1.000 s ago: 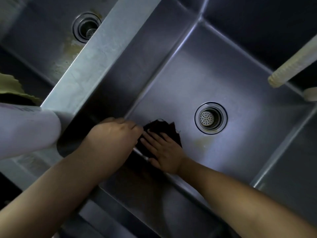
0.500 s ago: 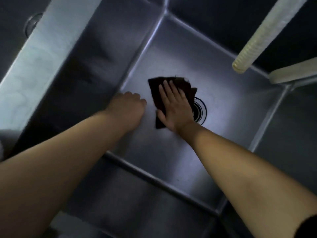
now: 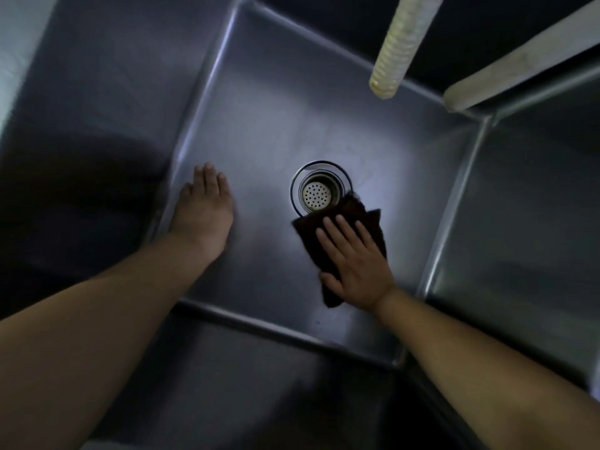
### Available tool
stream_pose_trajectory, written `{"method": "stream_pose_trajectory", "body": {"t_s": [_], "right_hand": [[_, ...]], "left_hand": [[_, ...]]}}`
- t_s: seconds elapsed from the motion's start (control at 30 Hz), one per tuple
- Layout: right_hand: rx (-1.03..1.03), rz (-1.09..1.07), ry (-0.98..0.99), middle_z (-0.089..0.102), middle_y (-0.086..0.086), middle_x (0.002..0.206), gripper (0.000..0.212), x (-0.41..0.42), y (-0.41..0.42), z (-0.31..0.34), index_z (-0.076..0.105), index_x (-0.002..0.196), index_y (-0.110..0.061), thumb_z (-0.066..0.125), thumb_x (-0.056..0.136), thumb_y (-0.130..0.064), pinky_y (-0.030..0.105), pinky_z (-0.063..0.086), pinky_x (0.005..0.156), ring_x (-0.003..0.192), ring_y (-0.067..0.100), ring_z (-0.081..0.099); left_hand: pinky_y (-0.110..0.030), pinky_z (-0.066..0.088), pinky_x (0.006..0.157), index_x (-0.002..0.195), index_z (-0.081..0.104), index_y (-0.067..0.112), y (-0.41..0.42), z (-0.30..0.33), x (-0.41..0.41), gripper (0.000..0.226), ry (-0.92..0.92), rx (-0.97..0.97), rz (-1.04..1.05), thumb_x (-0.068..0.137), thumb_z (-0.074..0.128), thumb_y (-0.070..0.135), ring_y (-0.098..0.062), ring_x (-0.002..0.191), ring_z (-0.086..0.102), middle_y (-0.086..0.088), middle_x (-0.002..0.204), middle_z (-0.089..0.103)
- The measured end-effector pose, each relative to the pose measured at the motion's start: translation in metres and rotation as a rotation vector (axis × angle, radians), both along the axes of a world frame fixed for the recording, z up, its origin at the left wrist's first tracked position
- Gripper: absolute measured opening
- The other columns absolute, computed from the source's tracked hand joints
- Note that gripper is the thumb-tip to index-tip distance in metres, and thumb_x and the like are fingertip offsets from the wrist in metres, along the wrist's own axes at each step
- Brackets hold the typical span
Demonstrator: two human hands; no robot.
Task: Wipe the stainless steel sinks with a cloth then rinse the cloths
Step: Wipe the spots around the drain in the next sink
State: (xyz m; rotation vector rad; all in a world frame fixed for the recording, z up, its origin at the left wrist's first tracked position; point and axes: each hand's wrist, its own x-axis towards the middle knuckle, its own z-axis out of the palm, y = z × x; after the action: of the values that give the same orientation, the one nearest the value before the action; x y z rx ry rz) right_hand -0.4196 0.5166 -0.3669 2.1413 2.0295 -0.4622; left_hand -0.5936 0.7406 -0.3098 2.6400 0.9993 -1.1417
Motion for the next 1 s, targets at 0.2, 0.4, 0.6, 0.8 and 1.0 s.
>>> {"method": "stream_pose_trajectory", "body": {"t_s": [0.2, 0.4, 0.6, 0.8, 1.0], "right_hand": [[-0.053, -0.444, -0.147, 0.012, 0.009, 0.158, 0.079, 0.067, 0.008, 0.006, 0.013, 0.151, -0.015, 0.027, 0.083, -0.054, 0.042, -0.002, 0.118, 0.146, 0.027, 0.005], [-0.067, -0.524, -0.156, 0.005, 0.013, 0.159, 0.078, 0.042, -0.002, 0.004, 0.006, 0.151, -0.013, 0.021, 0.088, -0.056, 0.044, -0.003, 0.118, 0.146, 0.029, -0.002], [-0.026, -0.176, -0.074, 0.021, 0.022, 0.154, 0.08, -0.036, -0.025, 0.001, 0.022, 0.148, -0.005, 0.038, 0.087, -0.054, 0.056, 0.013, 0.115, 0.143, 0.04, 0.014], [0.05, 0.167, 0.073, 0.018, 0.018, 0.156, 0.079, -0.105, 0.02, -0.01, 0.02, 0.15, -0.01, 0.042, 0.087, -0.053, 0.052, 0.002, 0.117, 0.145, 0.034, 0.007], [0.061, 0.266, 0.121, 0.018, 0.013, 0.157, 0.068, -0.114, 0.022, -0.011, 0.02, 0.15, -0.012, 0.037, 0.094, -0.048, 0.049, 0.004, 0.118, 0.146, 0.03, 0.006]], "left_hand": [[-0.046, 0.02, 0.115, 0.146, 0.001, -0.007, 0.001, -0.005, -0.002, 0.087, -0.017, -0.013, -0.003, 0.088, 0.061, 0.016, -0.042, 0.142, 0.008, -0.031, 0.153, 0.001], [-0.046, 0.02, 0.116, 0.146, -0.001, -0.007, 0.003, -0.004, -0.007, 0.11, -0.01, -0.054, -0.005, 0.074, 0.076, 0.027, -0.043, 0.142, 0.005, -0.032, 0.153, -0.001], [-0.045, 0.017, 0.117, 0.146, -0.001, -0.007, 0.003, -0.005, -0.009, 0.108, -0.064, -0.066, 0.036, 0.074, 0.076, 0.022, -0.041, 0.143, 0.003, -0.03, 0.153, -0.002], [-0.045, 0.019, 0.116, 0.145, 0.0, -0.007, 0.004, -0.012, -0.01, 0.096, -0.079, -0.023, 0.009, 0.083, 0.068, 0.019, -0.042, 0.142, 0.006, -0.03, 0.153, 0.0], [-0.044, 0.02, 0.115, 0.145, -0.002, -0.007, 0.003, -0.014, -0.008, 0.104, -0.081, -0.017, 0.016, 0.08, 0.073, 0.021, -0.041, 0.143, 0.006, -0.029, 0.154, 0.0]]}}
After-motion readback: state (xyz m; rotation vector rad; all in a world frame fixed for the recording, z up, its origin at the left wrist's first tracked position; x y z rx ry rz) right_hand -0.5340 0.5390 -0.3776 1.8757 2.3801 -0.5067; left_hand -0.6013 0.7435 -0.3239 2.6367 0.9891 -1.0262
